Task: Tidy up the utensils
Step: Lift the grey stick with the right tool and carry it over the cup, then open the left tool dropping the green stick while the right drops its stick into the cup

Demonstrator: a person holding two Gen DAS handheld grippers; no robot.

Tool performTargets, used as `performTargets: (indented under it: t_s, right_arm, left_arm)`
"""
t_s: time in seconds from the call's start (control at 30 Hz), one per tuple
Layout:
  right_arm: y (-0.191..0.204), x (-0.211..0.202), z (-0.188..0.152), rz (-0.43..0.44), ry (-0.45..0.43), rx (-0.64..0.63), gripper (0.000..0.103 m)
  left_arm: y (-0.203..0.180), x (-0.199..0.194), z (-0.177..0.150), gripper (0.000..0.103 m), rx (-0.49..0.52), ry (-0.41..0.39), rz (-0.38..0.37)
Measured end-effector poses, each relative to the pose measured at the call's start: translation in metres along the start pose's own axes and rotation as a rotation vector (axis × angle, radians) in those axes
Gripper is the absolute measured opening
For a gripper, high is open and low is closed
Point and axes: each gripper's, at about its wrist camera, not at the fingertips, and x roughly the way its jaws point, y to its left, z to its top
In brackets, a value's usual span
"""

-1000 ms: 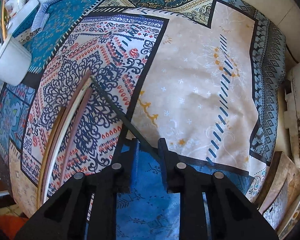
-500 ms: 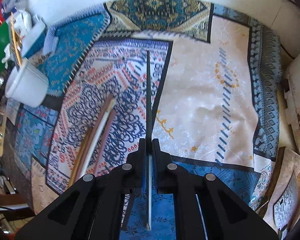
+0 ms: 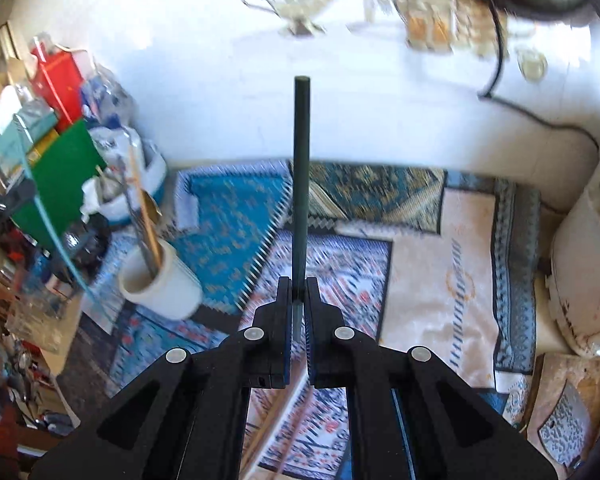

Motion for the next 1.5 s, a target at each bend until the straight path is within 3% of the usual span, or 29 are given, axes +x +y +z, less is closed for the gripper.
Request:
performTargets:
  t_s: [0.3,0.57,0.93,1.2,1.5]
  right_arm:
    - [0.059,-0.012,0.035,0.068,-0.098,-0.039,0.005]
    - [0.102,-0.005,0.051,0.127,-0.103,-0.062,0.005]
    - [0.14,0.051,0.037,0.135,0.045,-0.116,0.005]
    - [0.139,0.094,0.024,0.115,0.174,-0.134,0.005]
    - [0.145,0.104,0.027,0.088,0.194,-0.17,0.006]
  left_arm:
    - [0.024,0.005,0.022,0.003,0.002,-0.049,0.011]
    - [0.045,0.028,0.035,0.003,-0.012,-0.04,0.012]
    - [0.053,0.082,0.015,0.003,0.017,0.069,0.019]
    - [0.059,0.104,-0.008,0.003,0.035,0.178,0.008]
    - [0.062,0.101,-0.014,0.003,0.057,0.243,-0.019]
